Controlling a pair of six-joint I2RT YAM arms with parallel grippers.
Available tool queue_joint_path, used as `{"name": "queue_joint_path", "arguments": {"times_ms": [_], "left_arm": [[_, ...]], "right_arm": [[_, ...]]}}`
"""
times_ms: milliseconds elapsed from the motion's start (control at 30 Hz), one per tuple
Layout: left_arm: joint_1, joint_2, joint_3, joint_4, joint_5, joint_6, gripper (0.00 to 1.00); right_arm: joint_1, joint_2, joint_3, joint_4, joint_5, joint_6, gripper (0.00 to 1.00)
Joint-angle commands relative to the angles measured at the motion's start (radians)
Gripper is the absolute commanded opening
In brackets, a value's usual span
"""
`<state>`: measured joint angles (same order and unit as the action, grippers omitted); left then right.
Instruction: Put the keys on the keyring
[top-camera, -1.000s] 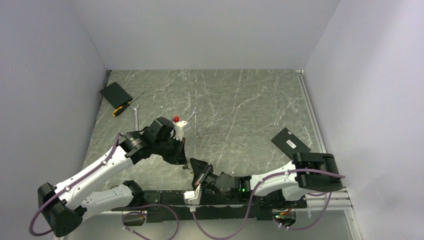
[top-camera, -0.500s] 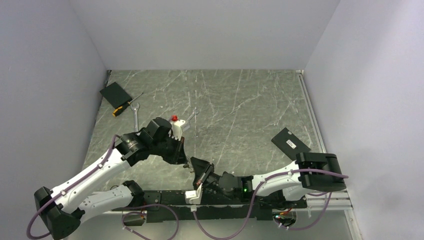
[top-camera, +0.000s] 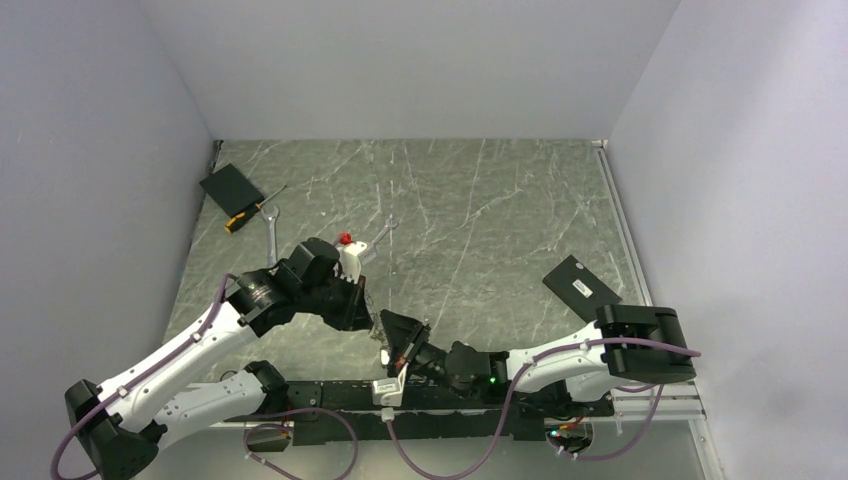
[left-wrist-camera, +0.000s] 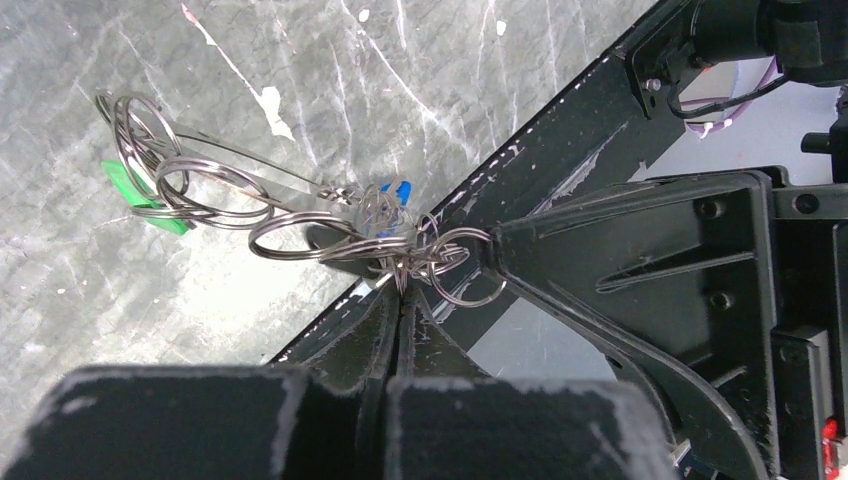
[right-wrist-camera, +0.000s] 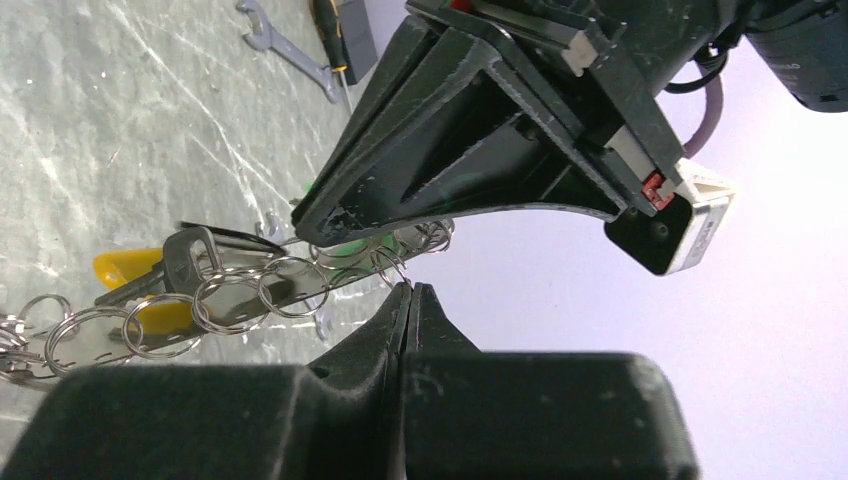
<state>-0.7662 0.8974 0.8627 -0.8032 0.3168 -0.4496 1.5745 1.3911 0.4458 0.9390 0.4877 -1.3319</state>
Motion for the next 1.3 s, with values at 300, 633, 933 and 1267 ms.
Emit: {"name": "queue_joint_path", "arguments": {"times_ms": [300,633,933,1267], "left_arm": [[0.003,-0.056,0.011,0.002,-0.012,0.001,0.00],[0.003,-0.180,0.010,0.080,0.003,0.095,0.00],[0.003,-0.200,0.003,0.153,0.095,0.230,0.00],[0.003,-0.230,-0.013,0.186,0.180,0.315,0.00]], "right_arm": [[0.006,-0.020,0.019,0.087,-0.009,0.046,0.00],[-0.004,-0.209,0.061,-0.283,-0.126,0.352,0.00],[-0.083,-0.300,0.202,-0.648,-0.336,0.565,0.00],[-0.181,-0.298,0.283,-0.799,-0.481,0.682,0.00]]}}
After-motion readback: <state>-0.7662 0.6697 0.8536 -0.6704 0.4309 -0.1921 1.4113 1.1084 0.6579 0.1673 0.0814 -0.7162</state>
